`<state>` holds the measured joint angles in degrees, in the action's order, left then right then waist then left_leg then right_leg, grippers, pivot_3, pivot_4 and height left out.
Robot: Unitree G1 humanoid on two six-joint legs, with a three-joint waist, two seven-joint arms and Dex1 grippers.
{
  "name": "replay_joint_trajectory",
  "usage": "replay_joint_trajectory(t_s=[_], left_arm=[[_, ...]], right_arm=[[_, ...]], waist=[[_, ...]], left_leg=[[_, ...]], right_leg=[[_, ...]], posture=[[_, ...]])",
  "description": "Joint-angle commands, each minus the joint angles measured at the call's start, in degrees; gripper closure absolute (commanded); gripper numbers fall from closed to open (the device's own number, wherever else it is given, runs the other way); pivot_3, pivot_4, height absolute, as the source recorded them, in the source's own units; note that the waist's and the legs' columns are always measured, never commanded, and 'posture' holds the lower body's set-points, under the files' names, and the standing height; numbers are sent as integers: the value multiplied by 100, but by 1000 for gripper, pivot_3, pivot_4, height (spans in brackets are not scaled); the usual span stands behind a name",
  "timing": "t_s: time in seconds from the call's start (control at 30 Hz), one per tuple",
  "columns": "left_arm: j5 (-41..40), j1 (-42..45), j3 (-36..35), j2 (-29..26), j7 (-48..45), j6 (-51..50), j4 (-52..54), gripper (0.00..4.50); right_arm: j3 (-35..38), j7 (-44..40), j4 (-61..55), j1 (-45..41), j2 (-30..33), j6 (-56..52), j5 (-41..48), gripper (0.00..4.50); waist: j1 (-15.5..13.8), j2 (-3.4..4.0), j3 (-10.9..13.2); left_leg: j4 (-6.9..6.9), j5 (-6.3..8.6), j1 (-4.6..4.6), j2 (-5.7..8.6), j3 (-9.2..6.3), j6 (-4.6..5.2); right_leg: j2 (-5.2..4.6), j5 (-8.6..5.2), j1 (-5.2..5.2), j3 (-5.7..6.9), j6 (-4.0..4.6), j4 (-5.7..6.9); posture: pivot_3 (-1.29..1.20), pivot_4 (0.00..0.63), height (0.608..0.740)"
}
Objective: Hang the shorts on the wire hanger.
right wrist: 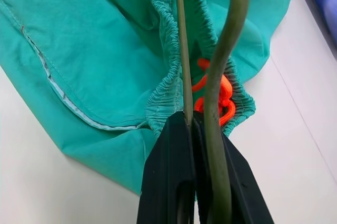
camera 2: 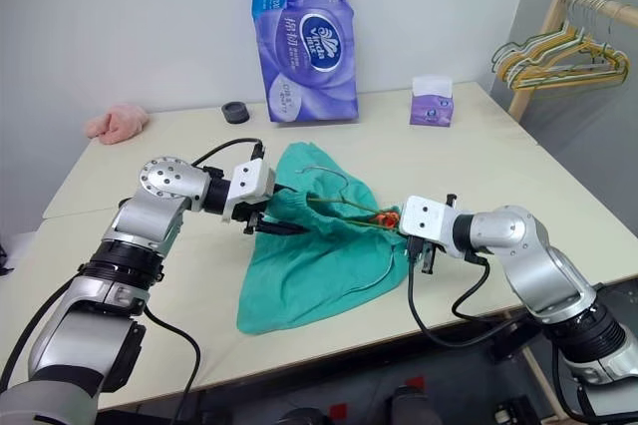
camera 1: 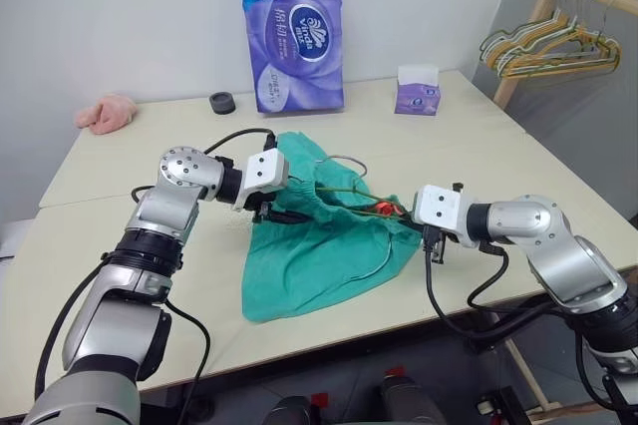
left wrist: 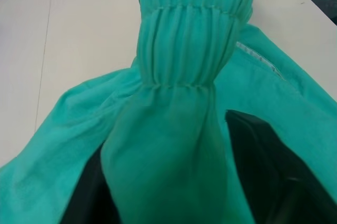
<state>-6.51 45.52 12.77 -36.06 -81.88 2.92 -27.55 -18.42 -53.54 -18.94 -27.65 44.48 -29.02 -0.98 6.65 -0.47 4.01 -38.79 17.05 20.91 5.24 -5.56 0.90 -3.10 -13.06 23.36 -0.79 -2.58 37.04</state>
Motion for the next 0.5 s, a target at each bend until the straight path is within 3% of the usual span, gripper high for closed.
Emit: replay_joint_trajectory(t_s=[0.03,0.17,0.2,0.43,0.5], left_arm=[[-20,56,-24,102,4,76,53,3131],[-20,17,-40,156,68,62,64,4377],[-14,7,-38,160,69,62,71,4476],[23,-93,-44,163,72,68,128,4476],[45,-122,-54,145,74,85,137,4500]], right_arm=[[94,-11,-393,-196,-128,183,54,4500],[68,36,-413,-193,-195,305,-38,4500],[68,45,-415,-186,-213,331,-61,4500],[69,-147,-415,-94,-111,673,-168,4500],[189,-328,-353,-59,116,830,-139,3961]], waist=[[0,0,0],[0,0,0],[1,0,0],[1,0,0],[-1,0,0]], left_leg=[[0,0,0,0,0,0],[0,0,0,0,-1,-1],[0,0,0,0,0,-1],[0,0,0,0,0,-1],[0,-1,0,0,0,-2]], right_leg=[[0,0,0,0,0,0],[0,0,0,0,0,0],[0,0,0,-1,0,0],[0,0,0,-1,0,0],[0,0,0,0,0,0]], posture=[[-228,39,740],[-228,39,740],[-228,39,740],[-225,38,740],[-223,37,740]])
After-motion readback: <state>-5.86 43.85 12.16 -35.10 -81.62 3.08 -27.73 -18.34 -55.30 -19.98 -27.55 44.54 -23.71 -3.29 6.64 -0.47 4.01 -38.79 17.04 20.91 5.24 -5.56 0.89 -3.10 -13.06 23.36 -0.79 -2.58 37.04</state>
